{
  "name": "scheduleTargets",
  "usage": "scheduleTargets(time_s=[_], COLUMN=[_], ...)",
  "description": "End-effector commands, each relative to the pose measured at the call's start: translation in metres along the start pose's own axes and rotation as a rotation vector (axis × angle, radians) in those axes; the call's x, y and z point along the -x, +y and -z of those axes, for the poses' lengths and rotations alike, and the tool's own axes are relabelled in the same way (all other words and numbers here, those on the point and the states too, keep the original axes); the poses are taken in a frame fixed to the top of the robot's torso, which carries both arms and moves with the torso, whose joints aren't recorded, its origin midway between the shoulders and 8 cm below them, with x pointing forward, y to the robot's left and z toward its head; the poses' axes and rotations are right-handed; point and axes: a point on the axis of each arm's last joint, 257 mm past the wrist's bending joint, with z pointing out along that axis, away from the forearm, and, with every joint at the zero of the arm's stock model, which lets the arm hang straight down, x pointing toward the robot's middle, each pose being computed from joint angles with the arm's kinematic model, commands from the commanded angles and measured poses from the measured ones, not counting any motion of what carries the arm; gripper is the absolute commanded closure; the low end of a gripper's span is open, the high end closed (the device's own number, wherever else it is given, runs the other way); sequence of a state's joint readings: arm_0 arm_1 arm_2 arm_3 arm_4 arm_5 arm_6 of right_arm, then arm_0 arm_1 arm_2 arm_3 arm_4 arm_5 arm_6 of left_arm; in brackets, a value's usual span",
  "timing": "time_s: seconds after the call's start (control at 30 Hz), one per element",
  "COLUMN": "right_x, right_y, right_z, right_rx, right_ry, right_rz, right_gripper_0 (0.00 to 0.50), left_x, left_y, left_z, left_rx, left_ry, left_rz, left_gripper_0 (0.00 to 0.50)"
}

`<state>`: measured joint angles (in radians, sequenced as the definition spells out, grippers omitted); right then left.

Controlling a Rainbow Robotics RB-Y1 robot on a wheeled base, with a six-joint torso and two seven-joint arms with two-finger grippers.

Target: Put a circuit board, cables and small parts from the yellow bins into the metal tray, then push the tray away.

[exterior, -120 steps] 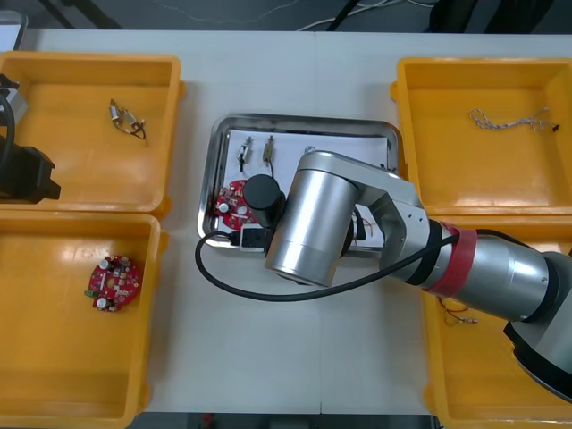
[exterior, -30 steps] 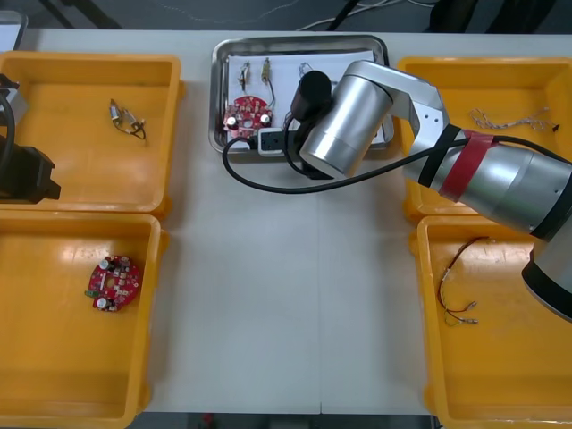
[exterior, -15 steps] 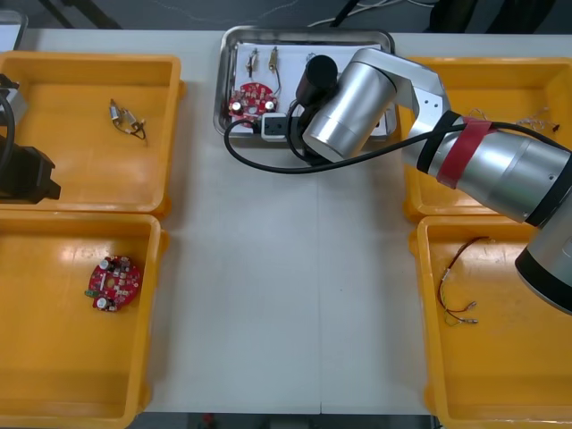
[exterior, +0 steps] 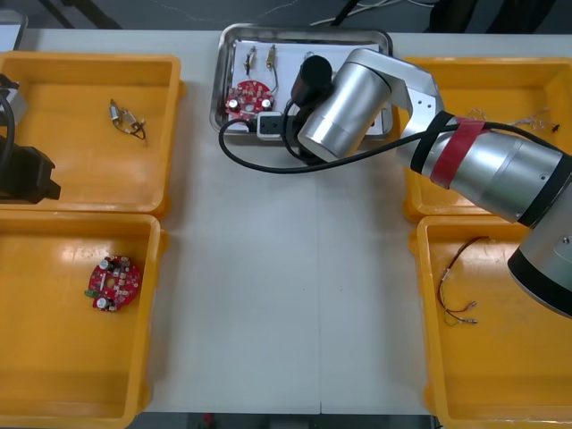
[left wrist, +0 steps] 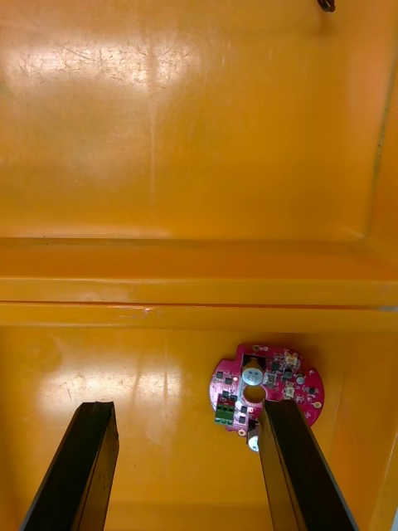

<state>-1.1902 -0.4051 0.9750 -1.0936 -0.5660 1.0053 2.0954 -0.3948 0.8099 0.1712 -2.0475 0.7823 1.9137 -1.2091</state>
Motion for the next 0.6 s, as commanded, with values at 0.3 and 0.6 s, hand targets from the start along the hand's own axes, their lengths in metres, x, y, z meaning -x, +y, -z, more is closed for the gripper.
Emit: scheduleTargets(time_s=[0.3, 0.6], right_x=[0.0427, 0.0431], right_y=[-0.0065, -0.0073], right_z=[0.0102, 0.0106], right_rx=[-0.023, -0.024], right_ry=[-0.06, -0.06], right_rz=[0.034, 0.044], right_gripper_0=[0.5, 0.071], left_x=[-0.0012, -0.0012], left_y=[0.0071, 0.0071], left_z=[0.0066, 0.0066], left_rx=[0.024, 0.024], left_ry=[-0.013, -0.013], left_rz=[-0.058, -0.058], left_gripper_0=[0.0, 0.0])
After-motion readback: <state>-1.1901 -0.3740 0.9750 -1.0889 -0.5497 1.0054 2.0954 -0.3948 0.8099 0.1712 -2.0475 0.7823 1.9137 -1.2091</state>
